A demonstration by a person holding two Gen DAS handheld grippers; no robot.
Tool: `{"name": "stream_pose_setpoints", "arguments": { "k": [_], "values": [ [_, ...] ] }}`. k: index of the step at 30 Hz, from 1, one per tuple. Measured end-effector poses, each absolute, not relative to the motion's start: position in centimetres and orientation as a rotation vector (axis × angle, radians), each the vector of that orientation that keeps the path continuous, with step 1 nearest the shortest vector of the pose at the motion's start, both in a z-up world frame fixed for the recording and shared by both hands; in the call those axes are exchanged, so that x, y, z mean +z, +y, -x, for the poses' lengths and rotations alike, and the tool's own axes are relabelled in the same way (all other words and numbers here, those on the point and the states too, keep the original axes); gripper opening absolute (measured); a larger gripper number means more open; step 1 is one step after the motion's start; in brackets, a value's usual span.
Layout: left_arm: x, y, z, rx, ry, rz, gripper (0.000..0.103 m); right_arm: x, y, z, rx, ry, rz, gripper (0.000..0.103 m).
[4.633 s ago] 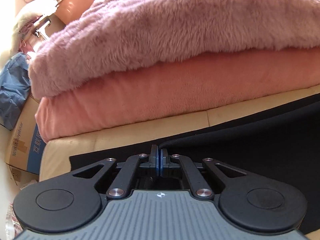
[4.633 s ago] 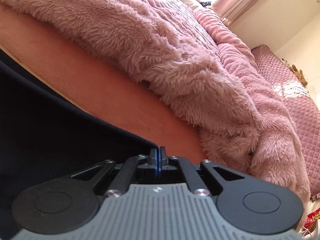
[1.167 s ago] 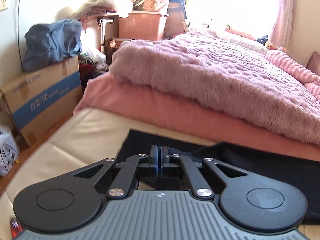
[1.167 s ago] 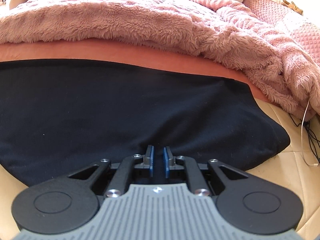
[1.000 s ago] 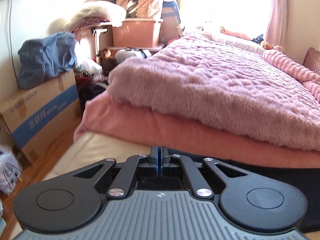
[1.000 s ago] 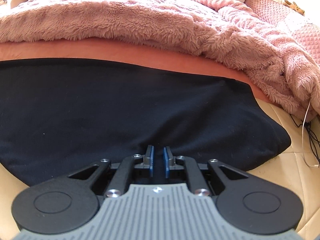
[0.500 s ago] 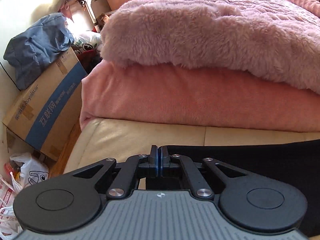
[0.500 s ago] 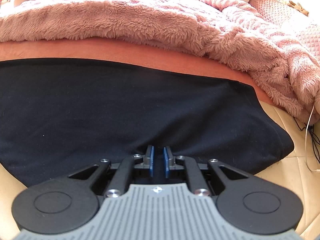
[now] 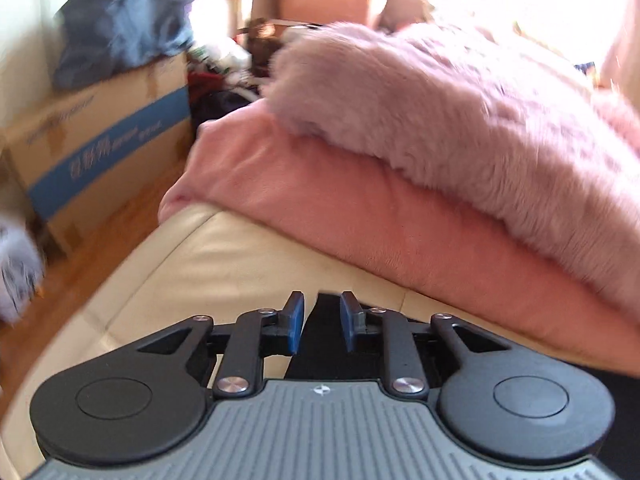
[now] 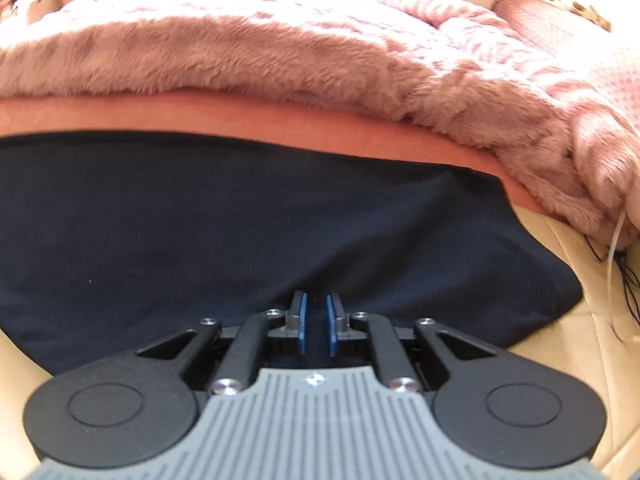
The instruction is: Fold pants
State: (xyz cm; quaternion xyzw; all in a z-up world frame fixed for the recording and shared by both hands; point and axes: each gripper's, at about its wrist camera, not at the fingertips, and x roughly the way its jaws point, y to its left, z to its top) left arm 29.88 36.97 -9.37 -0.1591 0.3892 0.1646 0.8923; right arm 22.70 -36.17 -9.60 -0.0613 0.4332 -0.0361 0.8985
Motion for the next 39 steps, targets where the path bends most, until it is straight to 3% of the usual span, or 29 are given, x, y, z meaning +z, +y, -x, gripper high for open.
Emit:
{"name": "stream_pose_setpoints", "arguments": {
  "k": [7, 10, 23, 25, 27, 31, 35, 39],
  "values": [
    [-11.2, 36.8, -24.1, 0.369, 0.86, 0.502, 0.026, -7.2, -33.7, -18.5, -0.01, 0.855, 0.112, 0.01],
    [-11.8, 36.1, -22.7, 0.36, 0.848, 0.536, 0.024, -6.5, -31.9, -16.7, 0.023, 0.841, 0.156, 0.022],
    [-11.6, 33.5, -22.1, 0.303, 0.883, 0.467, 0.019, -8.9, -23.7, -13.8, 0.178, 0.849, 0.608, 0.022],
    [-11.6, 33.5, -22.1, 0.299, 0.892, 0.465, 0.019, -9.6, -23.7, -13.9, 0.18, 0.864, 0.652, 0.017],
    [-11.7, 33.4, -22.1, 0.291, 0.902, 0.466, 0.017, -9.7, -24.0, -13.9, 0.167, 0.855, 0.664, 0.0],
    [-12.1, 33.4, -22.3, 0.283, 0.923, 0.446, 0.011, -8.1, -25.7, -13.8, 0.142, 0.863, 0.532, 0.0],
    [-13.1, 34.0, -22.5, 0.326, 0.948, 0.447, 0.003, -10.2, -26.2, -14.3, 0.142, 0.949, 0.498, 0.0],
    [-12.8, 35.9, -21.2, 0.328, 0.875, 0.549, 0.003, -10.6, -26.2, -14.1, 0.142, 0.955, 0.489, 0.0]
  ]
}}
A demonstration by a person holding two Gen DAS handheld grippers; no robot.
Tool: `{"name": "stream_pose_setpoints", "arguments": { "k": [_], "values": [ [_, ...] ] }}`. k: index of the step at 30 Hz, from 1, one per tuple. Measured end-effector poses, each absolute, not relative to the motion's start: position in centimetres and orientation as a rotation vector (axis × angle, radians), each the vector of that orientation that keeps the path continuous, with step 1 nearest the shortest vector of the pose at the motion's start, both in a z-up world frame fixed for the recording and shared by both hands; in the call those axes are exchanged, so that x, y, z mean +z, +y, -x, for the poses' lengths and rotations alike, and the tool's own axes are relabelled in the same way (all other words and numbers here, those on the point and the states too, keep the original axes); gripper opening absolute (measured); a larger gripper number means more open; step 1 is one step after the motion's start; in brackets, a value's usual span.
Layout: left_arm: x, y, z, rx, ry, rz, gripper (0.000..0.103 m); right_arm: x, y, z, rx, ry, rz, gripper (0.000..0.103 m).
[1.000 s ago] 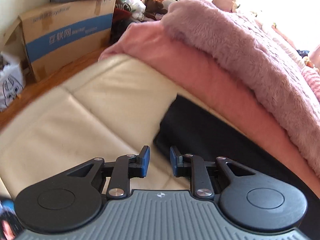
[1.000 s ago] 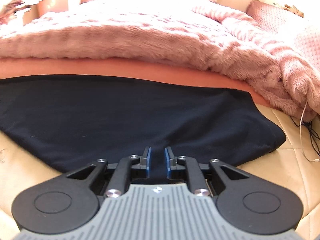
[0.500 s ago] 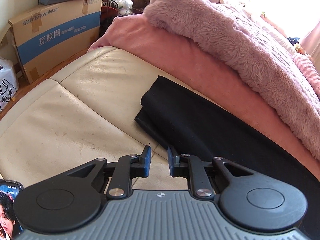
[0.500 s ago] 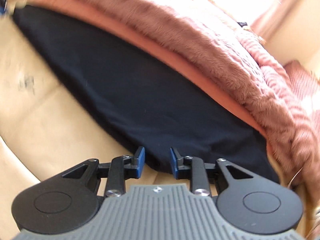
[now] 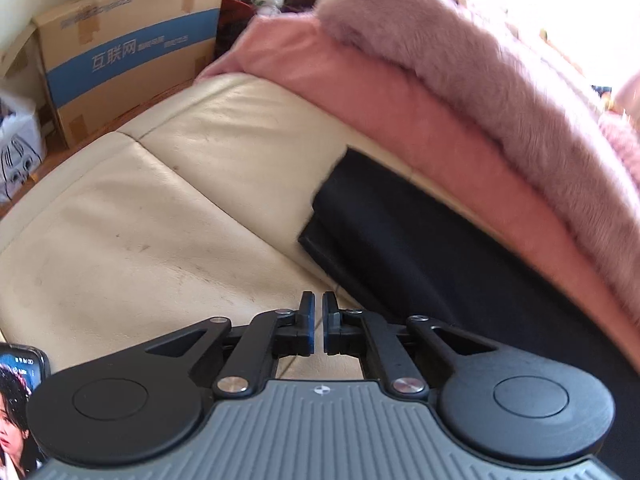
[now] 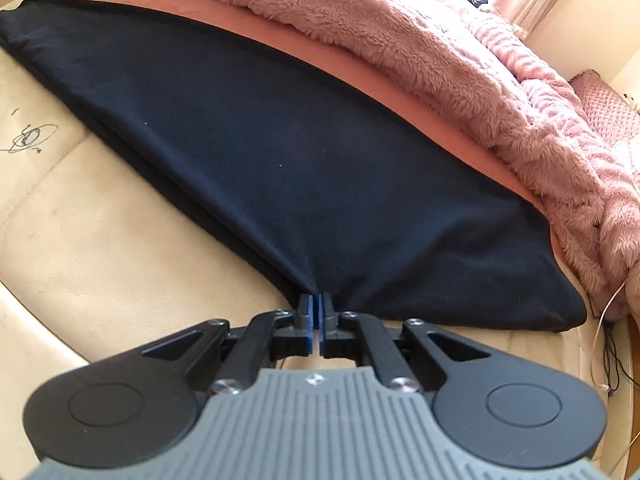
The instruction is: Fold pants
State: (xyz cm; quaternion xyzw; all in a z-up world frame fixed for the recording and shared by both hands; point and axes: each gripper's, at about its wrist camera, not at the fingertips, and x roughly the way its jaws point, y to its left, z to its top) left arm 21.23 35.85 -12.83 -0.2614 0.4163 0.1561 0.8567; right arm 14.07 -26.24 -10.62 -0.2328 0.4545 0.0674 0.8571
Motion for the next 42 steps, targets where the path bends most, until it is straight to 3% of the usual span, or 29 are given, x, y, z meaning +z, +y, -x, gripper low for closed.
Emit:
{"name": "stream_pose_setpoints", "arguments": {
  "k": [6, 15, 18, 20, 30, 33, 34, 42],
  "values": [
    [-13.2, 39.2, -20.3, 0.256, 0.696, 0.888, 0.003, -10.8, -26.2, -14.4, 0.147, 0.96, 0.493, 0.0],
    [-14.8, 38.9, -22.9, 0.322, 0.694, 0.944, 0.02, -10.8, -26.3, -14.6, 0.163, 0.967, 0.506, 0.0],
    [-14.6, 38.2, -23.6, 0.375, 0.721, 0.883, 0.019, -10.8, -26.4, -14.7, 0.164, 0.966, 0.501, 0.0],
    [-14.0, 37.7, -23.8, 0.384, 0.716, 0.826, 0.002, -10.8, -26.5, -14.6, 0.165, 0.964, 0.496, 0.0],
    [-9.2, 27.4, -28.4, 0.14, 0.724, 0.246, 0.001, -10.3, -27.7, -16.5, 0.198, 1.046, 0.409, 0.0],
    [-10.3, 24.4, -29.6, 0.036, 0.815, 0.161, 0.009, -10.2, -28.3, -17.1, 0.203, 1.062, 0.36, 0.0],
    [-10.8, 23.9, -29.8, 0.009, 0.843, 0.153, 0.016, -10.2, -28.4, -17.1, 0.204, 1.063, 0.353, 0.0],
    [-10.1, 24.6, -29.1, -0.049, 0.836, 0.077, 0.028, -10.3, -28.5, -17.2, 0.211, 1.058, 0.344, 0.0]
  ]
}}
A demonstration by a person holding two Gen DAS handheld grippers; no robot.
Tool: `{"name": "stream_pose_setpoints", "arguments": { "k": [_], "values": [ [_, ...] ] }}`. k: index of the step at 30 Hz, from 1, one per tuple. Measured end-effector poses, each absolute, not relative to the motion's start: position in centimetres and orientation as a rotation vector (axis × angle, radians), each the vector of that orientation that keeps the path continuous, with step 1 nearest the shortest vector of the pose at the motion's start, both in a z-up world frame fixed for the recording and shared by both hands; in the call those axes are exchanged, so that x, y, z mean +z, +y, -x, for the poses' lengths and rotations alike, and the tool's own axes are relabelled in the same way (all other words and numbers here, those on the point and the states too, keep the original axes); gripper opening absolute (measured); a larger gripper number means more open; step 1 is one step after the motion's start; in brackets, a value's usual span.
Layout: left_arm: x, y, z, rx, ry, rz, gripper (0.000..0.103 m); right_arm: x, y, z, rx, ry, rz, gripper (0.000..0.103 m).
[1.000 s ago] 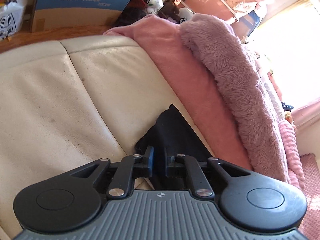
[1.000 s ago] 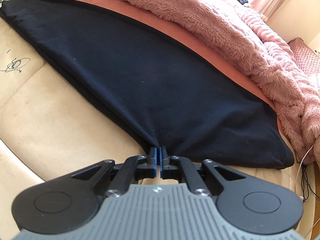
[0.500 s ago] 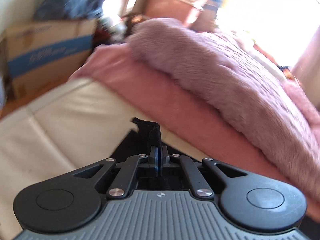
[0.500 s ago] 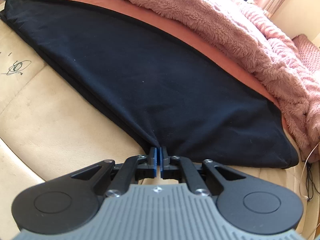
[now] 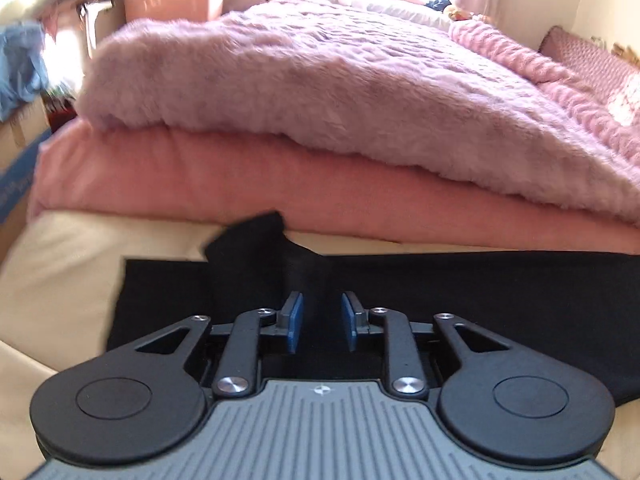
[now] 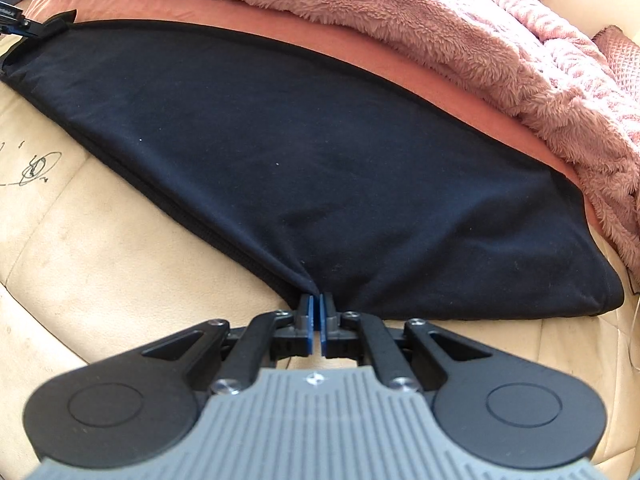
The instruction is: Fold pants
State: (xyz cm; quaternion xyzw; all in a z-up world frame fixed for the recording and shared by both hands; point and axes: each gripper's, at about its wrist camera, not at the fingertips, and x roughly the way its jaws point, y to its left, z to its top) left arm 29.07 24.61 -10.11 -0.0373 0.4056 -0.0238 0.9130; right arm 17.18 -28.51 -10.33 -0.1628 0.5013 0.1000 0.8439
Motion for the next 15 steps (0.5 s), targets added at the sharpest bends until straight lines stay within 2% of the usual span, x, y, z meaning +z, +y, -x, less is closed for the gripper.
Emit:
{"name": "stream_pose_setpoints", "arguments": {
  "k": [11, 12, 14, 15],
  "values": [
    [-12.7, 25.1, -33.2, -0.035, 0.911, 0.102, 0.027, -10.4, -28.7, -17.1, 0.221, 1.055, 0.344, 0.0],
    [-12.8, 25.0, -33.2, -0.038, 0.904, 0.106, 0.024, -10.4, -28.7, -17.1, 0.223, 1.055, 0.344, 0.0],
    [-12.8, 24.7, -33.1, -0.034, 0.892, 0.096, 0.007, -10.4, -28.7, -17.2, 0.226, 1.056, 0.342, 0.0],
    [-12.6, 24.7, -32.8, -0.026, 0.881, 0.094, 0.004, -10.5, -28.7, -17.2, 0.227, 1.056, 0.343, 0.0]
  ]
}}
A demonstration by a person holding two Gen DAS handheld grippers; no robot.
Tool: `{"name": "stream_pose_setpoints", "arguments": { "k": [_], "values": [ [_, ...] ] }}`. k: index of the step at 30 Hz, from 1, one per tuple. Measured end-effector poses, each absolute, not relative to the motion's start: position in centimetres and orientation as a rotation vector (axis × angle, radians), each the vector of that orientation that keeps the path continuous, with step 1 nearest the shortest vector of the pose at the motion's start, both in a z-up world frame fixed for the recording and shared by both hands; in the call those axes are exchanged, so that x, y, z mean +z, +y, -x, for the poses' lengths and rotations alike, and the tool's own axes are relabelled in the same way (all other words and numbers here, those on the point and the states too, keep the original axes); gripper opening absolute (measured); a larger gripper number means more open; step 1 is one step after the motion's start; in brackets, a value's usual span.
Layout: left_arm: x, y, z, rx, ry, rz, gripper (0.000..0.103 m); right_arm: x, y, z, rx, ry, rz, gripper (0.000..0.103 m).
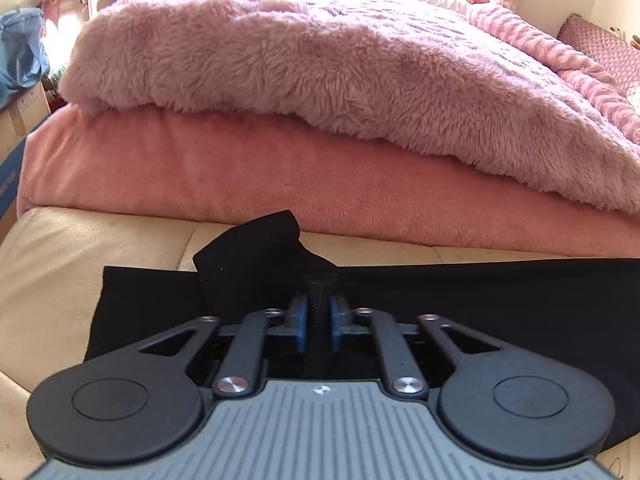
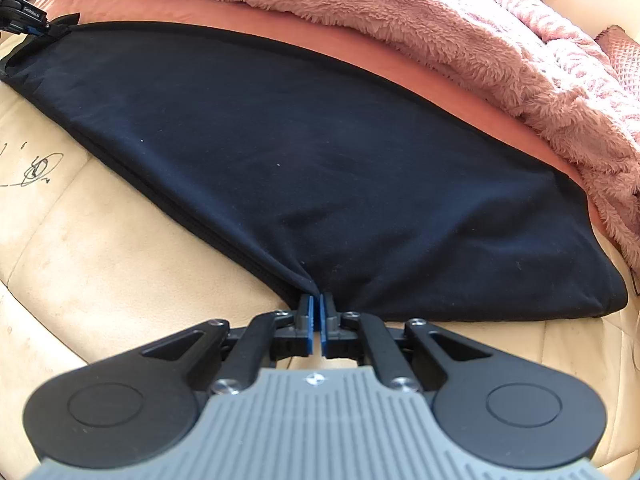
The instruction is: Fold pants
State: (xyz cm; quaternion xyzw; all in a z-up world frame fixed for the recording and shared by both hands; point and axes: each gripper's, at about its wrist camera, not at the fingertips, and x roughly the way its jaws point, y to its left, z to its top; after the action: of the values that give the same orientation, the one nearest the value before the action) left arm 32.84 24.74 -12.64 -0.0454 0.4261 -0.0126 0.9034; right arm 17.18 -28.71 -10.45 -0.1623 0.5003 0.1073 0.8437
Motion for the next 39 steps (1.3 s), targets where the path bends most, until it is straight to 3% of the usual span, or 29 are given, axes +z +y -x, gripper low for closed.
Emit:
{"name": "stream_pose_setpoints", "arguments": {
  "k": [9, 14, 24, 26, 29, 31, 33, 35, 39],
  "values": [
    [-8.4, 30.8, -28.7, 0.198, 0.763, 0.248, 0.003, -10.4, -28.8, -17.2, 0.236, 1.061, 0.344, 0.0],
    [-10.8, 35.2, -28.4, 0.332, 0.905, 0.357, 0.002, -10.4, -28.8, -17.5, 0.237, 1.071, 0.346, 0.0],
    [-12.8, 36.9, -25.5, 0.393, 0.924, 0.562, 0.003, -10.6, -28.6, -18.0, 0.24, 1.093, 0.353, 0.0],
    [-12.5, 37.4, -25.3, 0.412, 0.954, 0.585, 0.014, -10.7, -28.5, -18.0, 0.236, 1.094, 0.36, 0.0],
    [-12.2, 37.5, -24.8, 0.547, 1.005, 0.424, 0.017, -10.8, -28.3, -17.9, 0.234, 1.092, 0.365, 0.0],
    [-12.0, 38.2, -23.7, 0.506, 0.977, 0.507, 0.018, -10.8, -28.4, -17.9, 0.234, 1.092, 0.356, 0.0],
    [-11.9, 39.2, -21.9, 0.451, 0.892, 0.711, 0.03, -10.8, -28.5, -17.9, 0.233, 1.093, 0.346, 0.0],
    [-12.2, 39.6, -20.4, 0.419, 0.807, 0.886, 0.053, -10.8, -28.7, -17.9, 0.231, 1.093, 0.335, 0.0],
    [-13.6, 38.6, -19.3, 0.408, 0.758, 1.031, 0.054, -10.4, -29.2, -17.8, 0.241, 1.086, 0.31, 0.0]
  ]
}}
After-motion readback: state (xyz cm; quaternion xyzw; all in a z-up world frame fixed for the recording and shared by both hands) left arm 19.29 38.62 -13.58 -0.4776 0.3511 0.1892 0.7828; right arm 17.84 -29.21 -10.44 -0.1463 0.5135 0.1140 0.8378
